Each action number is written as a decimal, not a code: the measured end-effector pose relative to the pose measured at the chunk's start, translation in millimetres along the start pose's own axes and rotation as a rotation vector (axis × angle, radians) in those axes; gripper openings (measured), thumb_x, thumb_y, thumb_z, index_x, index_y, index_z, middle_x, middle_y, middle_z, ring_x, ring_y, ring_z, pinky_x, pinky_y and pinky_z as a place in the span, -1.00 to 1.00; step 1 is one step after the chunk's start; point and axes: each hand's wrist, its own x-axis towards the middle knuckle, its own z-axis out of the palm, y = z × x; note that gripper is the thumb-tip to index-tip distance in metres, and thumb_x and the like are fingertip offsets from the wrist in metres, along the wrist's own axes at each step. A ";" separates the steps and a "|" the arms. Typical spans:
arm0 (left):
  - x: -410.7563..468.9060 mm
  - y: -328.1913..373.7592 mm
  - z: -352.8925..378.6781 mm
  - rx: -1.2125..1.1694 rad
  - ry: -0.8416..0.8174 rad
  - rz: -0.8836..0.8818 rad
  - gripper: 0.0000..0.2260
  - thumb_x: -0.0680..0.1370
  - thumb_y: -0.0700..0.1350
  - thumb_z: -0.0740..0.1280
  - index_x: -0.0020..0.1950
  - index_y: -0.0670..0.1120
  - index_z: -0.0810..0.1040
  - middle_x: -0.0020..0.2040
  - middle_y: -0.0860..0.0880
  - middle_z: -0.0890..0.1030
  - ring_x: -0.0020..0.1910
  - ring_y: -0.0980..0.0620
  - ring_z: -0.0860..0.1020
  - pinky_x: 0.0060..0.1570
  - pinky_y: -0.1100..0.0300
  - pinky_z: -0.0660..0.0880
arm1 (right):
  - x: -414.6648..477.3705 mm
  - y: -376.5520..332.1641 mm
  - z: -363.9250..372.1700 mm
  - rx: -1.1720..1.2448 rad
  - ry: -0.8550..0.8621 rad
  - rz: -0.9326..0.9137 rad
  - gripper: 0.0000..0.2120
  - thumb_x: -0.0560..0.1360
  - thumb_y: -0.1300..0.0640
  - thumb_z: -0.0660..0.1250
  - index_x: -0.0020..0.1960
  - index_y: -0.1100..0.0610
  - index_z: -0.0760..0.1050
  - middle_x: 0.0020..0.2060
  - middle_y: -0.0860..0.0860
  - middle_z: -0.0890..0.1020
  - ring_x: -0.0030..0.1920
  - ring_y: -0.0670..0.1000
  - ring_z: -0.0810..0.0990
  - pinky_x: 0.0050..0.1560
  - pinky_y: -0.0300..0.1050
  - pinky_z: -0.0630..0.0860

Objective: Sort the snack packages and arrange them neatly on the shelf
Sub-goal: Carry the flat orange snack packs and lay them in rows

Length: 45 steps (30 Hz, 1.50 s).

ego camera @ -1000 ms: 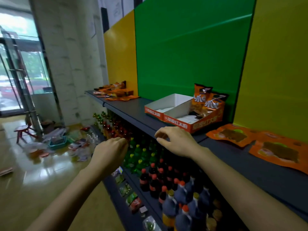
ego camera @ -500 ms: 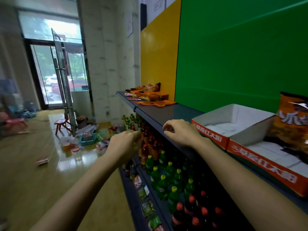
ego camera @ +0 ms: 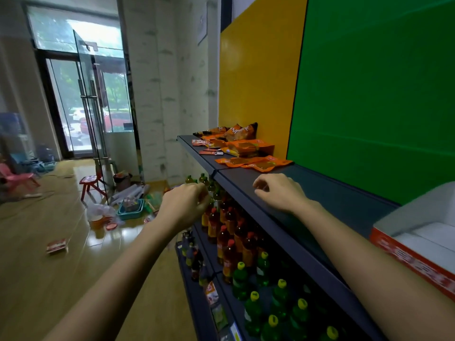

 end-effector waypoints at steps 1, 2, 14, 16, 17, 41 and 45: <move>12.8 -11.3 6.4 0.000 -0.005 0.001 -0.76 0.59 0.04 0.15 -0.01 -0.06 0.54 -0.06 0.00 0.61 -0.07 -0.03 0.57 -0.13 0.04 0.55 | 15.5 -2.2 6.4 -0.008 -0.002 0.005 -0.72 0.55 0.00 0.21 0.24 -0.02 0.48 0.20 -0.03 0.58 0.20 0.05 0.53 0.16 0.01 0.50; 25.6 -22.2 13.2 0.001 -0.012 0.006 -0.75 0.59 0.05 0.15 0.02 -0.06 0.54 -0.04 -0.01 0.62 -0.05 -0.04 0.57 -0.12 0.04 0.55 | 30.7 -4.1 12.9 -0.017 -0.001 0.013 -0.72 0.55 0.00 0.21 0.24 -0.02 0.48 0.20 -0.03 0.58 0.20 0.04 0.53 0.16 0.01 0.50; 176.1 -153.7 89.6 -0.011 -0.128 0.223 -0.74 0.59 0.05 0.14 0.05 -0.09 0.51 0.03 -0.03 0.60 0.00 -0.06 0.55 -0.21 0.18 0.35 | 198.8 -18.0 81.2 -0.080 0.091 0.259 -0.73 0.55 -0.01 0.24 0.22 -0.02 0.49 0.21 -0.02 0.56 0.19 0.02 0.52 0.07 -0.03 0.49; 198.0 -165.4 105.2 -0.055 -0.139 0.235 -0.73 0.59 0.06 0.14 0.06 -0.09 0.51 0.04 -0.03 0.60 0.01 -0.06 0.55 -0.21 0.17 0.35 | 217.5 -13.9 84.9 -0.091 0.093 0.310 -0.73 0.55 -0.01 0.24 0.22 -0.02 0.49 0.22 -0.02 0.56 0.20 0.02 0.51 0.07 -0.03 0.48; 208.5 -169.2 113.4 -0.072 -0.150 0.244 -0.73 0.59 0.06 0.13 0.05 -0.09 0.51 0.04 -0.04 0.59 0.02 -0.06 0.54 -0.21 0.17 0.35 | 225.6 -11.0 86.9 -0.093 0.099 0.338 -0.74 0.55 -0.01 0.24 0.22 -0.02 0.49 0.22 -0.02 0.56 0.20 0.03 0.51 0.08 -0.03 0.48; 408.3 -138.3 260.6 -0.449 -0.505 0.242 -0.40 0.33 0.41 0.28 -0.13 -0.15 0.50 -0.07 -0.13 0.59 -0.07 -0.11 0.53 -0.14 0.08 0.42 | 305.3 91.4 104.8 -0.107 0.211 1.200 -0.27 0.45 -0.34 0.19 0.32 0.26 0.37 0.30 0.21 0.46 0.28 0.23 0.45 0.17 0.04 0.44; 415.3 -138.2 268.5 -0.485 -0.536 0.294 -0.37 0.25 0.35 0.42 -0.01 -0.14 0.45 0.05 -0.13 0.57 0.07 -0.12 0.52 -0.07 0.07 0.43 | 320.7 81.4 119.0 -0.068 0.204 1.246 -0.10 0.36 -0.40 0.25 0.41 0.25 0.25 0.38 0.20 0.38 0.36 0.22 0.37 0.25 0.09 0.40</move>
